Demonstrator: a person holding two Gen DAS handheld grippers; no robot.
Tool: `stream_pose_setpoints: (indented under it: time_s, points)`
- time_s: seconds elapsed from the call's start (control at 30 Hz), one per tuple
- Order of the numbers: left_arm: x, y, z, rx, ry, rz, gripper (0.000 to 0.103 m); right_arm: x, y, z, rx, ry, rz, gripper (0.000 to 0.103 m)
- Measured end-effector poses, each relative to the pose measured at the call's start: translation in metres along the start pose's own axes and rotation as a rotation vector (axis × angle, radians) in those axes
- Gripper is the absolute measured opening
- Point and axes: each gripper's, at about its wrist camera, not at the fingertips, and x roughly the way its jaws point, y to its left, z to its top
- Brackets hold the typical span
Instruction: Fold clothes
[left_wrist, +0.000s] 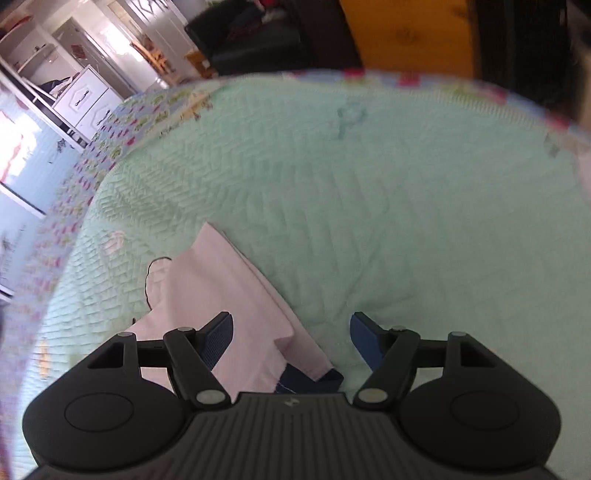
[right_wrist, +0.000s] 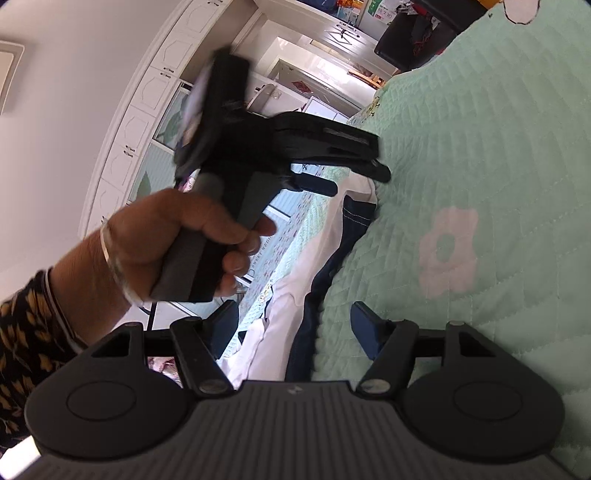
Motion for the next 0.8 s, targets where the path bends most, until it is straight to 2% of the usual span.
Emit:
stream_pose_setpoints:
  time_s: [0.07, 0.2, 0.37, 0.4, 0.47, 0.5, 0.53, 0.57, 0.6, 0.7, 0.77, 0.8]
  points:
    - [0.005, -0.006, 0.000, 0.010, 0.030, 0.036, 0.077, 0.000, 0.000, 0.000, 0.008, -0.001, 0.006, 0.068]
    - [0.013, -0.001, 0.007, -0.019, 0.065, 0.109, 0.100, 0.002, 0.000, 0.001, 0.005, 0.002, 0.007, 0.068]
    - [0.017, 0.003, 0.010, -0.065, 0.091, 0.142, 0.103, 0.002, 0.002, 0.001, 0.001, 0.002, 0.004, 0.068]
    - [0.016, 0.002, 0.009, -0.066, 0.087, 0.148, 0.102, 0.002, 0.002, 0.001, 0.000, 0.002, 0.003, 0.068]
    - [0.012, 0.000, 0.007, -0.069, 0.074, 0.145, 0.090, 0.002, 0.002, 0.000, -0.001, 0.002, 0.003, 0.068]
    - [0.011, 0.000, 0.008, -0.081, 0.072, 0.136, 0.072, 0.002, 0.001, 0.000, -0.002, 0.002, 0.003, 0.068]
    - [0.010, 0.000, 0.008, -0.088, 0.072, 0.128, 0.047, 0.003, 0.001, -0.001, -0.002, 0.002, 0.004, 0.068]
    - [0.010, -0.002, 0.006, -0.084, 0.078, 0.127, 0.038, 0.003, 0.001, -0.001, -0.003, 0.002, 0.003, 0.068]
    - [0.012, -0.003, 0.006, -0.078, 0.085, 0.135, 0.036, 0.004, 0.001, -0.001, -0.004, 0.002, 0.003, 0.068]
    - [0.016, 0.001, 0.005, -0.088, 0.084, 0.133, 0.037, 0.006, 0.001, -0.002, -0.007, 0.002, 0.001, 0.068]
    - [0.017, 0.004, 0.005, -0.094, 0.087, 0.139, 0.046, 0.006, 0.001, -0.002, -0.006, 0.001, 0.002, 0.068]
    - [0.019, 0.005, 0.006, -0.089, 0.090, 0.151, 0.055, 0.006, 0.001, -0.002, -0.006, 0.001, 0.002, 0.068]
